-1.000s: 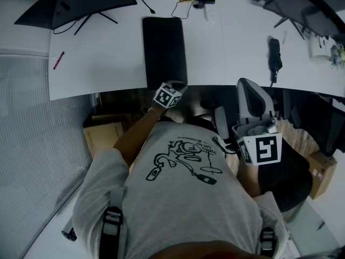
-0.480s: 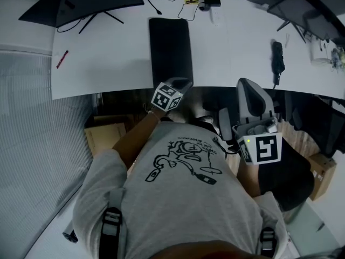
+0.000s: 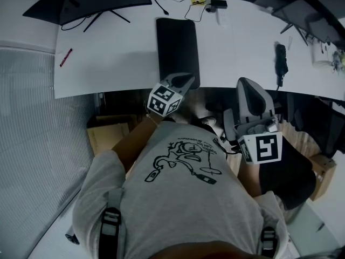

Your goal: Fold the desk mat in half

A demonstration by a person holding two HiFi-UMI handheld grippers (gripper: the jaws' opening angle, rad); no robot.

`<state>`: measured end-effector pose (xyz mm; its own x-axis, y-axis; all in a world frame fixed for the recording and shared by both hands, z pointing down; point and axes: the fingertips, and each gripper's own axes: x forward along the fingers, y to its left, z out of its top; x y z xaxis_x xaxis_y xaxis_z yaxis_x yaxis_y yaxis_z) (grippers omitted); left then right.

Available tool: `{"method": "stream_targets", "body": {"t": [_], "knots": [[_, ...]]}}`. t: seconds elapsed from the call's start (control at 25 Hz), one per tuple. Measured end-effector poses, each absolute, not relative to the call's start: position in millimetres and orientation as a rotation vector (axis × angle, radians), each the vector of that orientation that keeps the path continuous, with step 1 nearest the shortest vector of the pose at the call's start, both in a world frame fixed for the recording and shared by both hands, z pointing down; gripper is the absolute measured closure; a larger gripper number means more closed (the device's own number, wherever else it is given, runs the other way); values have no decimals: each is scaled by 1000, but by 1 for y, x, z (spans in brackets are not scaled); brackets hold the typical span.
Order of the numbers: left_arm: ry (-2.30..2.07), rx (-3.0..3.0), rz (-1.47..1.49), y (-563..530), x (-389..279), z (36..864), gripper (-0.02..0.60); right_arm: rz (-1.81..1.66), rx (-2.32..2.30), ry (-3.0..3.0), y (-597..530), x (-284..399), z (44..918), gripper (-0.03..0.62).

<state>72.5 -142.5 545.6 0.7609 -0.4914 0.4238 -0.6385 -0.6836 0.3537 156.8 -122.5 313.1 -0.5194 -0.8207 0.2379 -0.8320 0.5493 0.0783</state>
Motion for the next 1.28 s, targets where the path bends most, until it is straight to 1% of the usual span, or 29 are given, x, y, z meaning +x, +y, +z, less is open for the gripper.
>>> {"method": "stream_targets", "body": {"t": [0.72, 1.28], "knots": [[-990, 2605, 123, -143, -7, 402, 551, 53, 1369, -2547, -124, 93, 311, 588], [-1204, 2615, -16, -146, -81, 346, 551, 62, 1370, -2537, -131, 55, 317, 588]]}}
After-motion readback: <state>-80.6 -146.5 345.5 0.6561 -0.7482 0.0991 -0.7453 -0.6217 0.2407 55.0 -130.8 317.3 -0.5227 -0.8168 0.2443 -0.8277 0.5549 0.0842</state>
